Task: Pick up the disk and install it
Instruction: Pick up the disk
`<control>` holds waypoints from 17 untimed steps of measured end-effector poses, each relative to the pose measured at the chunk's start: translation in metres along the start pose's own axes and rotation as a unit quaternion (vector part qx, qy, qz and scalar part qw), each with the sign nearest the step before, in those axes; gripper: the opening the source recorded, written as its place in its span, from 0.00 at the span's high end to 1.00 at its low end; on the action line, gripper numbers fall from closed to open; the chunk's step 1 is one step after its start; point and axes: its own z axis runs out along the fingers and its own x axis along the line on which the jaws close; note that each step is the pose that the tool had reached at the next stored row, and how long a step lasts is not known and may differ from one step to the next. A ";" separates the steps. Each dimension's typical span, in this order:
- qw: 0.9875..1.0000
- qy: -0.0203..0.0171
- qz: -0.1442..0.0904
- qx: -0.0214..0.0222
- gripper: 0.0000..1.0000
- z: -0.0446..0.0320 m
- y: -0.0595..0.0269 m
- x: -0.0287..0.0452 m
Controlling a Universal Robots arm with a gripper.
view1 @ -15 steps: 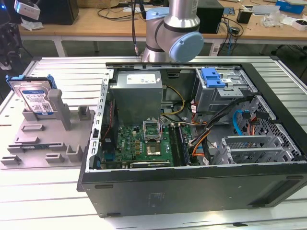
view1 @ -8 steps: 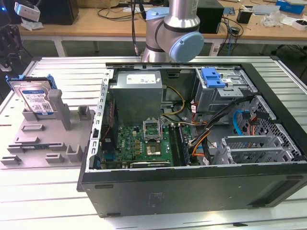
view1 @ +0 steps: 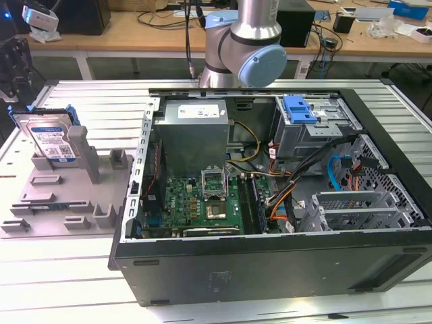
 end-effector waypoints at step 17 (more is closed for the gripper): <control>1.000 0.000 0.000 0.000 0.56 0.0118 -0.0007 -0.0001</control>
